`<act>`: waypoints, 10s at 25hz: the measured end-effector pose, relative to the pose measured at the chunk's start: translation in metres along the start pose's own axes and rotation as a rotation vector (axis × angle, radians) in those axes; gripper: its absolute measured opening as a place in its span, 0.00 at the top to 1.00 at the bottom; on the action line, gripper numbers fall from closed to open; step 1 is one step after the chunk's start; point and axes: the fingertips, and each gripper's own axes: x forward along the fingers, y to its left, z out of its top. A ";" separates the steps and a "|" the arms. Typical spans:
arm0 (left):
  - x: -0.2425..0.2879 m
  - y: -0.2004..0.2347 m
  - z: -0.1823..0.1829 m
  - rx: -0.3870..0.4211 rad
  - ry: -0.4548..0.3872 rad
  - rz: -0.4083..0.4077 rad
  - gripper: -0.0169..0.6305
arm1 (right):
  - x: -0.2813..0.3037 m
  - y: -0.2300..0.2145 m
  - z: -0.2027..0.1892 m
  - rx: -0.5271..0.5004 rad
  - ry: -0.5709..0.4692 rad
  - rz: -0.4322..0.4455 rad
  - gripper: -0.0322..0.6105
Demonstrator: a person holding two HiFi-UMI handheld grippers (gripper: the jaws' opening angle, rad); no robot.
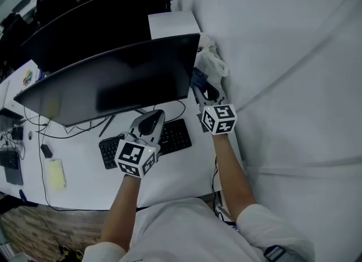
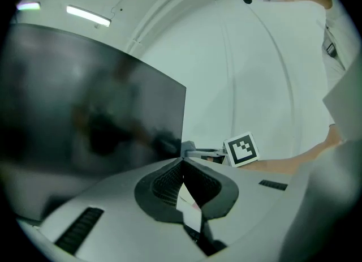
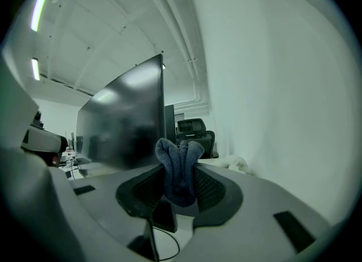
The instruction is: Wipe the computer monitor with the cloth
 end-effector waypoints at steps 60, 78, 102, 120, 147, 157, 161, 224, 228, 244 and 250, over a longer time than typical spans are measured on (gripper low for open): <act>-0.130 0.085 0.103 0.088 -0.181 0.064 0.96 | -0.010 0.087 0.216 -1.320 0.207 -0.284 0.73; -0.216 0.160 0.104 0.069 -0.221 0.141 0.96 | 0.038 0.252 0.209 -1.339 0.101 -0.077 0.73; -0.319 0.233 0.096 0.042 -0.262 0.227 0.96 | 0.088 0.461 0.193 -1.331 -0.047 0.117 0.73; -0.368 0.266 0.073 -0.007 -0.263 0.265 0.96 | 0.114 0.575 0.188 -1.216 -0.140 0.212 0.73; -0.409 0.298 0.045 -0.054 -0.250 0.347 0.96 | 0.126 0.665 0.166 -1.040 -0.228 0.319 0.73; -0.411 0.301 0.028 -0.067 -0.214 0.354 0.96 | 0.132 0.635 0.157 -0.652 -0.243 0.191 0.73; -0.412 0.302 0.023 -0.073 -0.204 0.360 0.96 | 0.136 0.624 0.155 -0.505 -0.236 0.165 0.73; -0.383 0.345 -0.135 -0.189 -0.012 0.369 0.96 | 0.176 0.594 -0.177 -0.677 0.210 0.170 0.73; -0.376 0.343 -0.136 -0.193 -0.004 0.363 0.96 | 0.175 0.586 -0.180 -0.636 0.222 0.162 0.73; -0.335 0.318 -0.133 -0.198 0.022 0.315 0.96 | 0.161 0.514 -0.185 -0.552 0.272 0.047 0.73; -0.317 0.301 -0.127 -0.202 0.036 0.299 0.96 | 0.150 0.474 -0.182 -0.528 0.296 0.004 0.73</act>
